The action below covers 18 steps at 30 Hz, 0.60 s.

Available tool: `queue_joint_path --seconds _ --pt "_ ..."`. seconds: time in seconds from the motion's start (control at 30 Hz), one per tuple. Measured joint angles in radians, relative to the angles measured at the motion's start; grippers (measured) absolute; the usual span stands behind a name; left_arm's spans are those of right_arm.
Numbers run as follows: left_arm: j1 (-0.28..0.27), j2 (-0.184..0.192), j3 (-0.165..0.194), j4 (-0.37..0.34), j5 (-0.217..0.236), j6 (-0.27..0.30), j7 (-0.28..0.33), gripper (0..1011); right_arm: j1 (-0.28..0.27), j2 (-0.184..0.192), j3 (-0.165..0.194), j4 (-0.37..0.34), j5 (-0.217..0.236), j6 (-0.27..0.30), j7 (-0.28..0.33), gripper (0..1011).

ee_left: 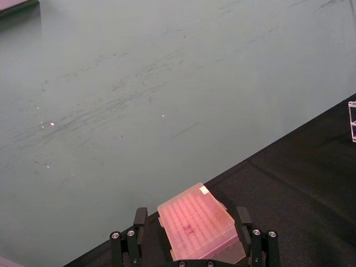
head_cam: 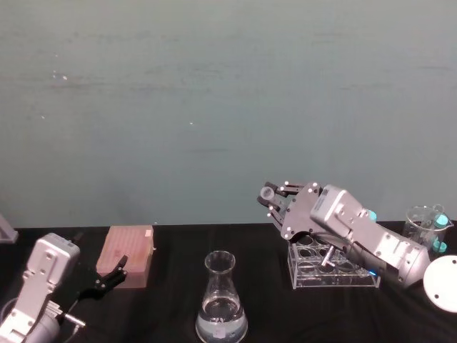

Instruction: Pour the liquid from the test tube into the beaker using one hand.

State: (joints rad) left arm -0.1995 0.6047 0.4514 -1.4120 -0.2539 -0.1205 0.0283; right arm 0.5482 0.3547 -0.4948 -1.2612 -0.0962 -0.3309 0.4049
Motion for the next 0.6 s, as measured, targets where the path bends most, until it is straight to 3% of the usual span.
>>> queue_joint_path --seconds 0.6 --pt "0.0 0.0 0.0 0.0 0.0 0.0 0.0 1000 -0.002 -0.013 -0.043 0.022 -0.143 -0.051 -0.04 217"
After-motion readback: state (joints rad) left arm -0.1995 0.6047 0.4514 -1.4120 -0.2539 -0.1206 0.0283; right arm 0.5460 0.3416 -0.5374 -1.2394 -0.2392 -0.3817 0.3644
